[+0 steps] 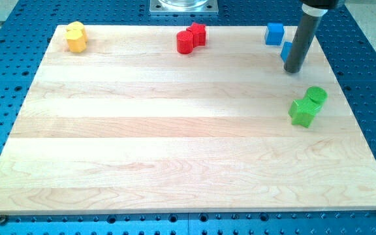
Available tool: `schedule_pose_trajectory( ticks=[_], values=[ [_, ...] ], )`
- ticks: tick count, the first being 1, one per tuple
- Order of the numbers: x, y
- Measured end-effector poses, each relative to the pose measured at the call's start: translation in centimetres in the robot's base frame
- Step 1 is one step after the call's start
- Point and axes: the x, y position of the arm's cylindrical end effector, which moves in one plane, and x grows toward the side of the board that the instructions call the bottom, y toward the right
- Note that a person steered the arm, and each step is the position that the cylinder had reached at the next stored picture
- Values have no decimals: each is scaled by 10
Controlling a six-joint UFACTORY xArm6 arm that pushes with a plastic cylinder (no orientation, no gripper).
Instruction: Push the triangle into the cube
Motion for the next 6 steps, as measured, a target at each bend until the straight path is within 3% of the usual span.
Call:
schedule_pose_trajectory(
  ticks=[2,3,4,6],
  values=[
    [-29,-14],
    [-2,2],
    [-7,50],
    [-41,28]
  ],
)
